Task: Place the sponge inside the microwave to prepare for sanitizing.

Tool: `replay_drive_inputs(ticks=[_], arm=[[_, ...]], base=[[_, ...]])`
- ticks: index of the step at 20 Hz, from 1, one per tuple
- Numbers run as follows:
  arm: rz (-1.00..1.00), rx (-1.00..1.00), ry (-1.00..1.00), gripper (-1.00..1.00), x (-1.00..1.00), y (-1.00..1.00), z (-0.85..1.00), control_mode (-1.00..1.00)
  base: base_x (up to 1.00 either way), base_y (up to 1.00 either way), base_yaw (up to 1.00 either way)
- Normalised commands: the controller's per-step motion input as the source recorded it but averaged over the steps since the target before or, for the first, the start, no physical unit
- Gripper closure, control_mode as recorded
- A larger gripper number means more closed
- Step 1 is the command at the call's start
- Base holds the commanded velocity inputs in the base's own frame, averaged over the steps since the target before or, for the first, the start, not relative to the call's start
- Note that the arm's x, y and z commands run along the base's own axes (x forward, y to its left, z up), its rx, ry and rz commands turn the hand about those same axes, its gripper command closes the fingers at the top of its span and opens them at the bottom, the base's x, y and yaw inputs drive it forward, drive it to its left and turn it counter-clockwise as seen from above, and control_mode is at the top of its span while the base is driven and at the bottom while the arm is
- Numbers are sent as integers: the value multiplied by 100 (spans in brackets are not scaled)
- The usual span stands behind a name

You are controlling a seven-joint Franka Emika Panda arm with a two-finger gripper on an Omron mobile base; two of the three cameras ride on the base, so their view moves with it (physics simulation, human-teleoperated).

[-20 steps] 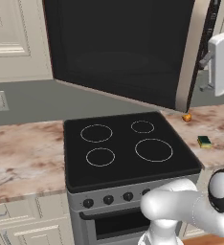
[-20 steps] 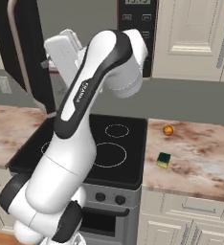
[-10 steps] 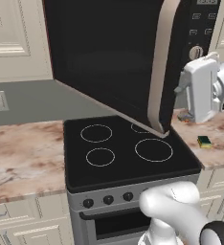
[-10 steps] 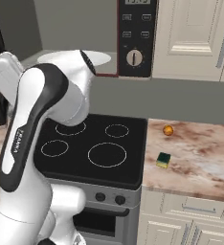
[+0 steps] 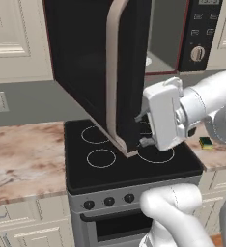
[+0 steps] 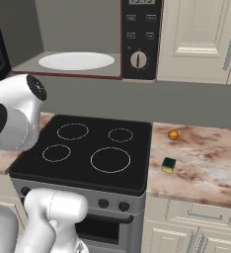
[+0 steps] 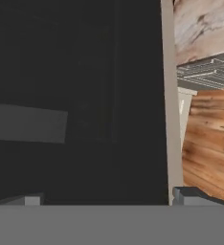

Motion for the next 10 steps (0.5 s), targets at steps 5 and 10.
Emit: replay_drive_inputs(ticks=[5,10], arm=[[-3,0,0,-100,-15,74,0,-100],[-7,0,-2,-100,-48,17,-1,-100]], base=[[0,0,0],[0,0,0]])
